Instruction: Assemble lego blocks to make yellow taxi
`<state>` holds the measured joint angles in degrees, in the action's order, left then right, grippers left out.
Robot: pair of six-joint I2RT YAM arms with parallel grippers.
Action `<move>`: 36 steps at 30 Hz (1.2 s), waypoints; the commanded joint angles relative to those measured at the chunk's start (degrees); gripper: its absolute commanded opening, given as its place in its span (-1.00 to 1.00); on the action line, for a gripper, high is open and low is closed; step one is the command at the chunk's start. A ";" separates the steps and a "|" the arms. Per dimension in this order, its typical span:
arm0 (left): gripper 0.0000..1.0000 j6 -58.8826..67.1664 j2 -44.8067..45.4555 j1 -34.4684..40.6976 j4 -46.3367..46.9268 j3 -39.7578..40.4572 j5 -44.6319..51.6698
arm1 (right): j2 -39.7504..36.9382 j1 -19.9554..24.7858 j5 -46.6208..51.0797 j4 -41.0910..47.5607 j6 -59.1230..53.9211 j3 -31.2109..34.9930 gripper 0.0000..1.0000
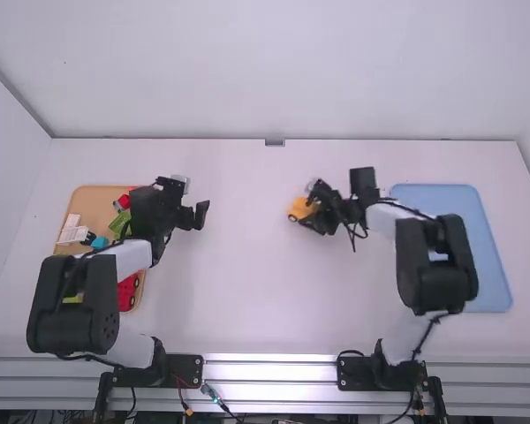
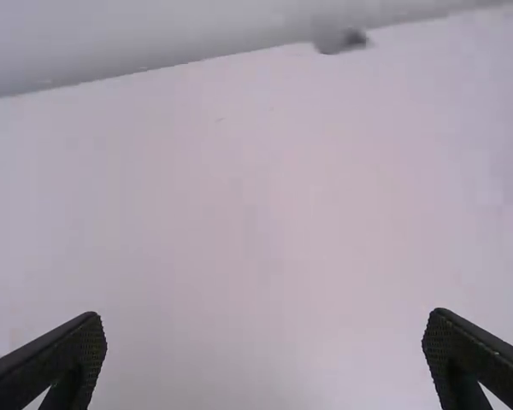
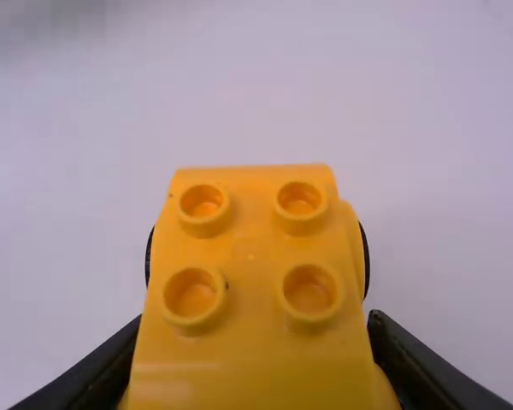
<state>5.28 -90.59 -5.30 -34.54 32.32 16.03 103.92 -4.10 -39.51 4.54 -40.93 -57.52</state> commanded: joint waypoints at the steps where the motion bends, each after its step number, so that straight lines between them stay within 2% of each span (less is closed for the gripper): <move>1: 0.98 -7.21 0.00 0.44 -3.61 -2.69 -10.23 | -6.08 5.60 9.53 2.08 5.03 -1.29 -0.22; 3: 0.98 -7.23 0.00 0.42 -6.54 -4.11 -11.61 | -8.07 8.70 12.17 3.06 6.54 -0.96 -0.25; 5: 0.98 -8.31 0.00 0.37 -12.09 -6.82 -13.99 | -11.17 15.65 17.29 3.04 10.36 0.61 -0.28; 6: 0.98 -8.31 0.00 0.37 -12.09 -6.82 -13.99 | -11.17 15.65 17.29 3.04 10.36 0.61 -0.28; 8: 0.98 -12.13 0.00 0.37 -15.30 -8.33 -15.74 | -11.47 22.71 20.28 -0.31 15.19 3.41 -0.28; 9: 0.98 -12.13 0.00 0.37 -15.30 -8.33 -15.74 | -11.47 22.71 20.28 -0.31 15.19 3.41 -0.28; 11: 0.98 -12.33 0.00 0.37 -15.43 -8.28 -15.47 | -10.91 28.13 19.61 -4.50 18.53 6.93 -0.28; 15: 0.98 -12.35 -0.02 0.42 -14.69 -7.63 -15.47 | -8.11 34.40 19.87 -11.87 21.64 12.85 -0.16; 21: 0.98 -12.37 -0.02 0.42 -14.51 -7.04 -15.45 | -3.91 36.48 20.35 -16.13 21.44 16.09 -0.02; 24: 0.98 -12.35 -0.02 0.42 -14.10 -7.06 -15.45 | -3.08 36.26 23.76 -15.47 21.64 16.09 0.16; 26: 0.98 -12.35 -0.02 0.44 -13.44 -7.06 -15.47 | -3.10 36.41 25.38 -14.47 21.70 16.09 0.41; 27: 0.98 -12.35 -0.02 0.44 -13.38 -7.06 -15.47 | -3.10 36.41 25.62 -14.36 21.73 16.09 0.43; 28: 0.98 -12.31 0.00 0.44 -12.76 -7.06 -15.47 | -3.10 36.30 26.62 -14.19 22.80 16.09 0.57; 31: 0.98 -10.29 0.07 0.46 -11.87 -7.08 -15.45 | -3.23 35.60 28.85 -13.42 24.70 15.67 0.73; 32: 0.98 -9.75 0.15 0.52 -11.78 -7.08 -15.43 | -3.61 35.15 29.35 -12.02 24.63 15.10 0.99; 34: 0.98 -9.77 0.50 1.05 -11.61 -7.08 -15.45 | -4.63 34.32 30.69 -8.87 24.83 13.92 0.99; 36: 0.98 -8.52 2.60 2.75 -9.22 -6.45 -15.45 | -7.15 32.28 34.75 -1.81 27.74 10.97 0.99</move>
<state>-5.26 -90.41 -4.45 -45.01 24.49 0.82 100.44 30.06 -9.41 -0.27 -16.25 -42.83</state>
